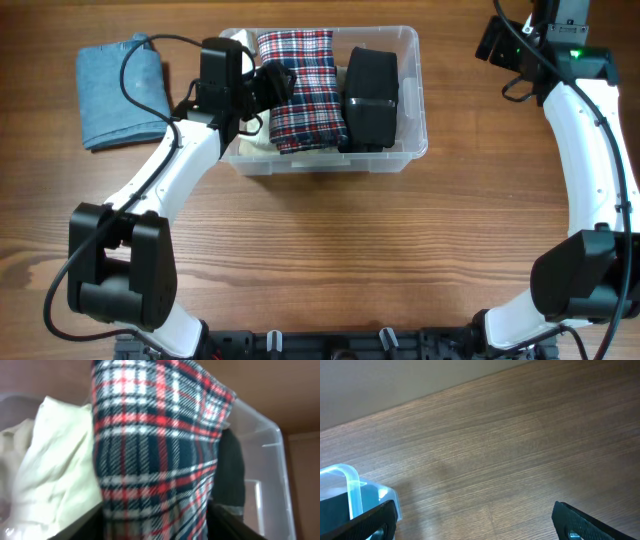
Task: Pack container
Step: 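Lay the plaid cloth flat over the cream cloth with the left gripper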
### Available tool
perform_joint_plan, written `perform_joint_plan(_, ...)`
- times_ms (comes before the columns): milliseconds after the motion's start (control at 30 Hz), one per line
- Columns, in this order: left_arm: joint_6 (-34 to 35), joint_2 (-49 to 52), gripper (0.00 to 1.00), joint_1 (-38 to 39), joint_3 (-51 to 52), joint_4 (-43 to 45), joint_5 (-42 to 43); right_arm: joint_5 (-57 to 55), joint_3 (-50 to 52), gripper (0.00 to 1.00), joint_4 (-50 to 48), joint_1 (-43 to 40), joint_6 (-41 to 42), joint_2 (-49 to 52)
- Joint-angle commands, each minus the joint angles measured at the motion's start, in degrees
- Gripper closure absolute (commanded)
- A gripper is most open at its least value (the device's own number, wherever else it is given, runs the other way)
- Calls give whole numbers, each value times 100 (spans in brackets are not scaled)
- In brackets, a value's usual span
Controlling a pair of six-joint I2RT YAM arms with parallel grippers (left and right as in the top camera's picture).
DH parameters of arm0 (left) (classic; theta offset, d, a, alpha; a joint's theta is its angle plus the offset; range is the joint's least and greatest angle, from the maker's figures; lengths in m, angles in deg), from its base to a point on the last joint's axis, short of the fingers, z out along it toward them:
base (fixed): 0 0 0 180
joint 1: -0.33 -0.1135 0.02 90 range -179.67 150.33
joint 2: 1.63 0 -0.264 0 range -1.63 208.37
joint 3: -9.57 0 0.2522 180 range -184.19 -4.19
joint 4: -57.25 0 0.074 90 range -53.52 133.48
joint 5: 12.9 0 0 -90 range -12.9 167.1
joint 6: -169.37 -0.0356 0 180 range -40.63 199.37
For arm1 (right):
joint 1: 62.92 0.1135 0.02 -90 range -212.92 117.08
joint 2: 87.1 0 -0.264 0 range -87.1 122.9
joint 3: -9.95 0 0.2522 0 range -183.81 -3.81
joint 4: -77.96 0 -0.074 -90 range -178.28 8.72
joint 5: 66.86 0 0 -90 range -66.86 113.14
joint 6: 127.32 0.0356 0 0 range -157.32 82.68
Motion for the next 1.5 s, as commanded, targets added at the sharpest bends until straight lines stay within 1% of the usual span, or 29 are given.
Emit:
perform_joint_plan(0, -361, 9, 47, 39, -109, -140, -55, 46, 28, 0, 2, -2, 90, 83)
perform_joint_plan(67, -601, 9, 58, 31, -109, -197, -63, 46, 28, 0, 4, -2, 90, 83)
perform_joint_plan(100, -632, 9, 59, 20, -109, -221, -83, 46, 28, 0, 4, -2, 90, 83)
perform_joint_plan(167, -632, 9, 67, -63, -109, -258, -105, 46, 28, 0, 2, -2, 87, 83)
perform_joint_plan(267, -629, 9, 87, -302, -109, -302, -96, 46, 28, 0, 2, -2, 90, 83)
perform_joint_plan(333, -629, 9, 94, -479, -109, -437, -72, 46, 28, 0, 2, -2, 90, 83)
perform_joint_plan(367, -629, 9, 96, -557, -109, -531, -68, 46, 28, 0, 2, -4, 87, 83)
perform_joint_plan(467, -636, 9, 96, -767, -109, -667, 170, 46, 28, 0, 2, -2, 92, 83)
perform_joint_plan(533, -927, 9, 95, -881, -109, -664, 522, 46, 28, 0, 2, -2, 87, 83)
perform_joint_plan(600, -955, 9, 93, -955, -109, -693, 697, 46, 28, 0, 2, -2, 87, 83)
perform_joint_plan(633, -977, 9, 93, -994, -109, -713, 782, 46, 28, 0, 2, -2, 90, 83)
perform_joint_plan(700, -1239, 9, 93, -1049, -109, -754, 1104, 46, 28, 0, 2, -2, 87, 83)
perform_joint_plan(767, -1268, 9, 94, -1086, -109, -868, 1268, 46, 28, 0, 2, -2, 87, 83)
perform_joint_plan(833, -1545, 9, 93, -1086, -109, -1021, 1436, 46, 28, 0, 4, -2, 87, 83)
perform_joint_plan(933, -1685, 9, 88, -1086, -109, -1322, 1432, 46, 28, 0, 4, -2, 87, 83)
perform_joint_plan(1033, -1709, 9, 77, -1086, -109, -1445, 1427, 46, 28, 0, 2, -4, 87, 83)
perform_joint_plan(1100, -1805, 7, 47, -1086, -111, -1408, 1429, 46, 28, 0, 2, -2, 87, 83)
perform_joint_plan(1133, -1954, 7, 38, -1086, -122, -1419, 1427, 46, 28, 0, 2, -2, 87, 83)
perform_joint_plan(1200, -1987, 7, 28, -1086, -188, -1394, 1401, 46, 28, 0, 2, -2, 90, 83)
perform_joint_plan(1233, -1985, 7, 26, -1086, -247, -1386, 1401, 46, 28, 0, 2, -2, 90, 83)
perform_joint_plan(1267, -1985, 7, 25, -1086, -313, -1390, 1403, 46, 28, 0, 2, -2, 90, 83)
perform_joint_plan(1400, -1976, 0, 25, -1086, -717, -1462, 1403, 46, 28, 0, 2, -2, 87, 83)
perform_joint_plan(1467, -1958, -57, 27, -1086, -901, -1493, 1405, 46, 28, 0, 4, -2, 90, 83)
